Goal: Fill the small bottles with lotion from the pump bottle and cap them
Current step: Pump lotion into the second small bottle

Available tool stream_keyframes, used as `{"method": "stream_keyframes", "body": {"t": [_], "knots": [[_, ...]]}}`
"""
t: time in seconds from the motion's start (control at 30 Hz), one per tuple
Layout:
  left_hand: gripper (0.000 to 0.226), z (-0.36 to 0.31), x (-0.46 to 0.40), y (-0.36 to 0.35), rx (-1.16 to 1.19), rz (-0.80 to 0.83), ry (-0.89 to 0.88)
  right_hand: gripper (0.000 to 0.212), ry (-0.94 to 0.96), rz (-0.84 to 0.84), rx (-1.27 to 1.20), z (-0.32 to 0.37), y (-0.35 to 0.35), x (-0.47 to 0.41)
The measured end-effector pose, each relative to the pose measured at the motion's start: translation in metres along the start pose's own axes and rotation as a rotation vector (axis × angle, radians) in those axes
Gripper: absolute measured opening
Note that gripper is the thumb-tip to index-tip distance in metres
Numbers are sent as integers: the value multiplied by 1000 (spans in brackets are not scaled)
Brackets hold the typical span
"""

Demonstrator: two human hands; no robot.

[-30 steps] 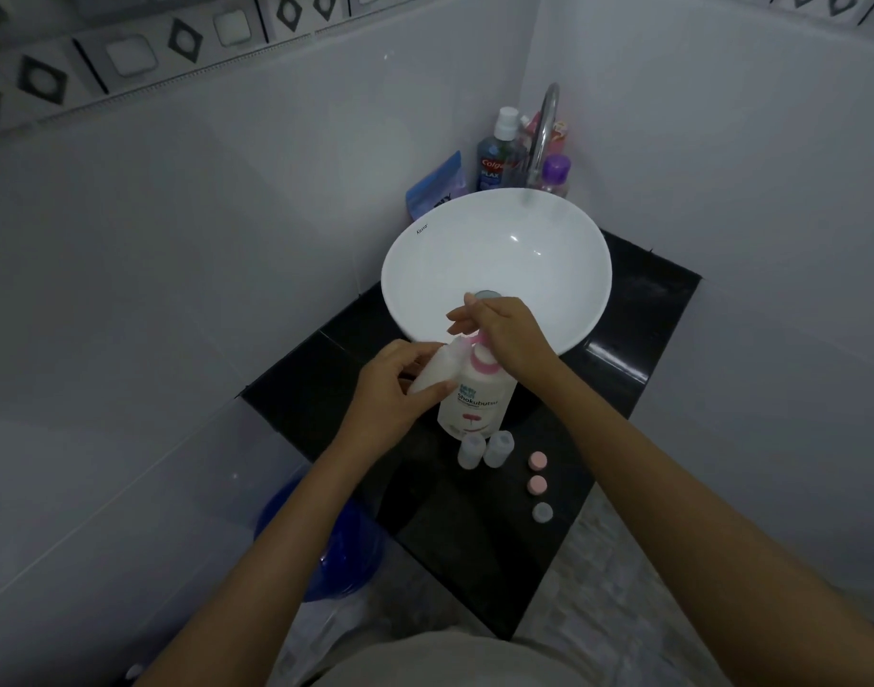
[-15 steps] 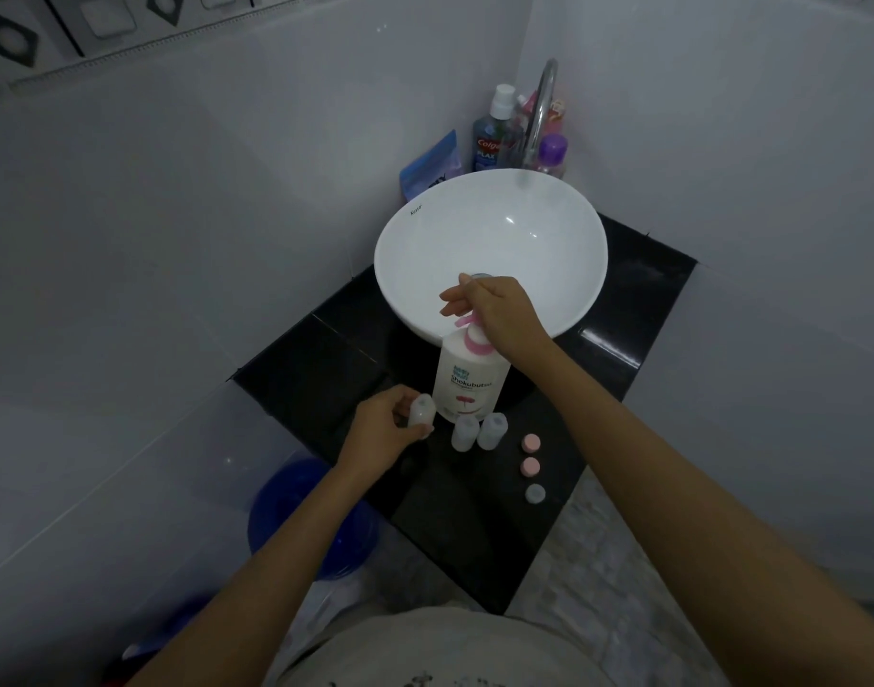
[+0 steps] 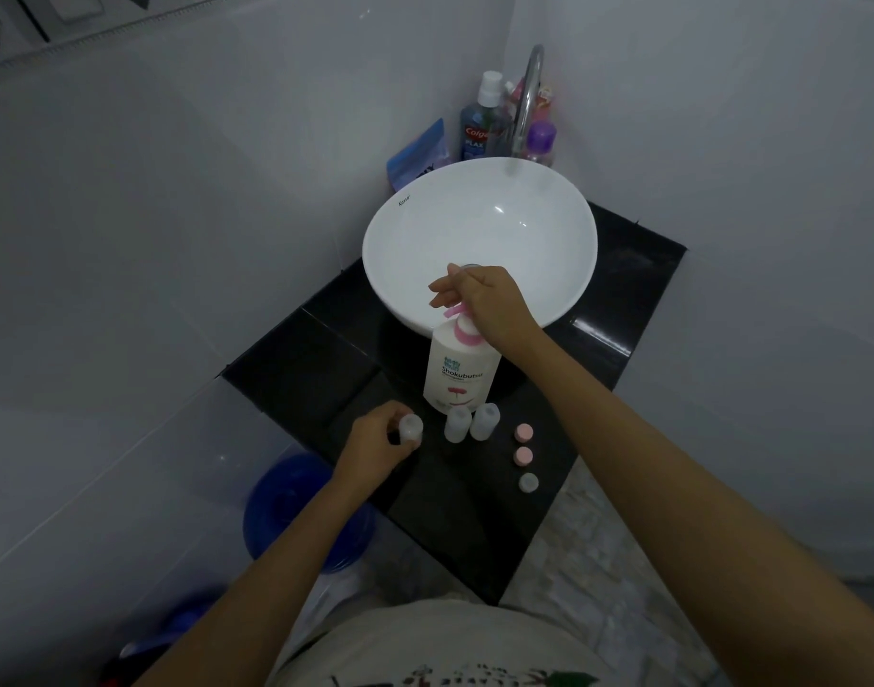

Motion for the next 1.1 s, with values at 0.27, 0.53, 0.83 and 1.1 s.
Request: {"method": "stream_keyframes", "body": {"t": [0.27,0.53,0.83,1.1], "knots": [[62,-18,1,-8,-465,-228,-263,36,7,0,-9,-1,-2,-1],[45,-35,-7,-36,-726,-304,-352,36,-9,7,-25,-1,-1,-1],[34,-38,-9,-36,-632,-314,-296,36,-23,13,-26,0,-1,0],[31,-71,24,6,232,-309,-195,38,-39,82,-57,13,7,6]]}}
Point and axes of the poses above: each hand's wrist, its own x-axis away from the middle knuckle, its own y-axis out of the back of the hand, z = x × y, the point moved 1 cm from there along -x, towards the middle knuckle, and after that the axes turned 5 degrees about x, right-handed, at the moved point
